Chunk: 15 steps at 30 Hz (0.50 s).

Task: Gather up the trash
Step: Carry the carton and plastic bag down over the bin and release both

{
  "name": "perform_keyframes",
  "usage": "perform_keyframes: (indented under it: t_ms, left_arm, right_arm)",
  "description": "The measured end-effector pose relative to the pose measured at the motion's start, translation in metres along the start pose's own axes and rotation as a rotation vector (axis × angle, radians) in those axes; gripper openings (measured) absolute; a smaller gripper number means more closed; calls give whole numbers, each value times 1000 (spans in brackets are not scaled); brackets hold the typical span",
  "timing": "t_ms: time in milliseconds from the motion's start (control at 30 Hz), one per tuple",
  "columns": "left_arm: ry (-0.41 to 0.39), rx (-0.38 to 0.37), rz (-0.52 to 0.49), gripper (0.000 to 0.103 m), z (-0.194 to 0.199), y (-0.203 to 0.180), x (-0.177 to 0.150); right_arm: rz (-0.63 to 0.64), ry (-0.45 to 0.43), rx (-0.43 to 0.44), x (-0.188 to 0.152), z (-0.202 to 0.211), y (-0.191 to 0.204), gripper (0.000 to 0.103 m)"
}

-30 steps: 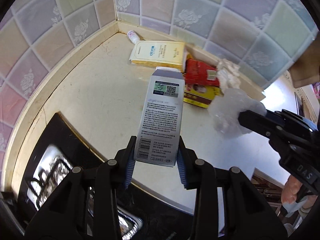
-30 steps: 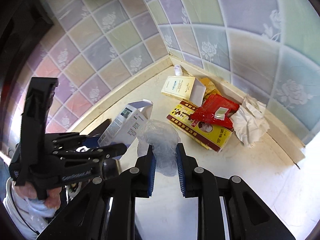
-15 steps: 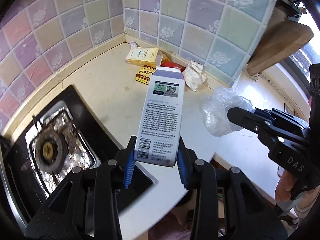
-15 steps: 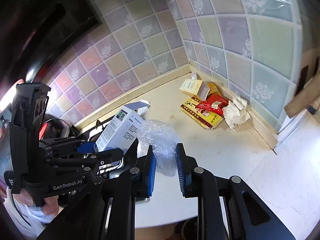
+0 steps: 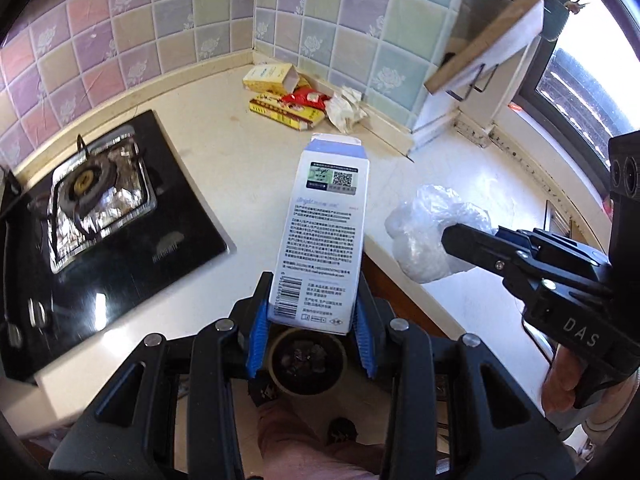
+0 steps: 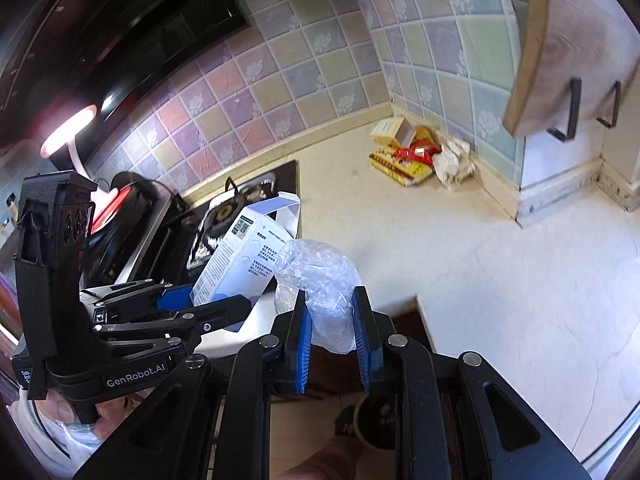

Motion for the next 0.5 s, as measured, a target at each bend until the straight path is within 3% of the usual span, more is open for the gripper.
perform_keyframes:
  t_ms: [233,500]
  left_arm:
    - [30,5,-6,33,-9,-8,-66]
    - [120,3,41,33,-64,12,-133]
  right_arm:
    - [1,65,-22,-69,3,4,19]
    - [-28,191,-73,-148,-44,-1,19]
Point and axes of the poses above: each gripper's, at about its wrist camera, not at the fingertips, and z roughly against the way its jaws point, y to its left, x to its top, the point moved 3 cm from there along -z, roughly the way its jaws point, and after that the axes turned 8 degrees about z, right-handed, at the moved point
